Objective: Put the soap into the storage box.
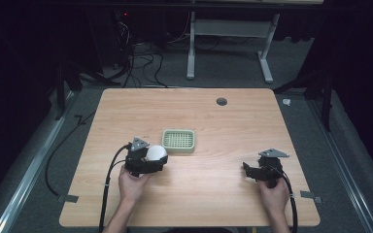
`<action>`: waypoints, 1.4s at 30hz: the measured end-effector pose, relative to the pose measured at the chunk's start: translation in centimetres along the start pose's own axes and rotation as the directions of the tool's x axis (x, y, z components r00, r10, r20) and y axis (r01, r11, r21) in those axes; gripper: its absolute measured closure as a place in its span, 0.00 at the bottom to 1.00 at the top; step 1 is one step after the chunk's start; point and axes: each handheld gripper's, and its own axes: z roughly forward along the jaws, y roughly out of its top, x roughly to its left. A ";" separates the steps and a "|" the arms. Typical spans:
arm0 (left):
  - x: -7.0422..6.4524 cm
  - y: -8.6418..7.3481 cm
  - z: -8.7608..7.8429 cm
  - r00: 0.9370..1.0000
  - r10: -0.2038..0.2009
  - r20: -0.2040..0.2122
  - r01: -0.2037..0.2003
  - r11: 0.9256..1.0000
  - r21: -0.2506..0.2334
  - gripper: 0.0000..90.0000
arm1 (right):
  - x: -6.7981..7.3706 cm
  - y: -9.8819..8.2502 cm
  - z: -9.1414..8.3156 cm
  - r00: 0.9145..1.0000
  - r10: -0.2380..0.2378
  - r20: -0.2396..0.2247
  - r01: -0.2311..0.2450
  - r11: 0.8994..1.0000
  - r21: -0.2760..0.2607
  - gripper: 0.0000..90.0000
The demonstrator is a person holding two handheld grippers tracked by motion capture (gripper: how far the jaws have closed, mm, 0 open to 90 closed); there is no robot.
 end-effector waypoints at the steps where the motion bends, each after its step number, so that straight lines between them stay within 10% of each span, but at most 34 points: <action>1: 0.0 0.2 0.0 1.000 0.008 -0.008 -0.008 1.000 0.003 0.26 | 0.0 0.0 0.0 1.000 0.001 0.000 -0.001 1.000 -0.001 0.22; 42: -0.9 6.1 4.5 0.996 0.085 -0.003 -0.085 0.996 0.025 0.26 | 0.0 0.0 0.0 1.000 0.002 0.001 -0.002 1.000 -0.001 0.22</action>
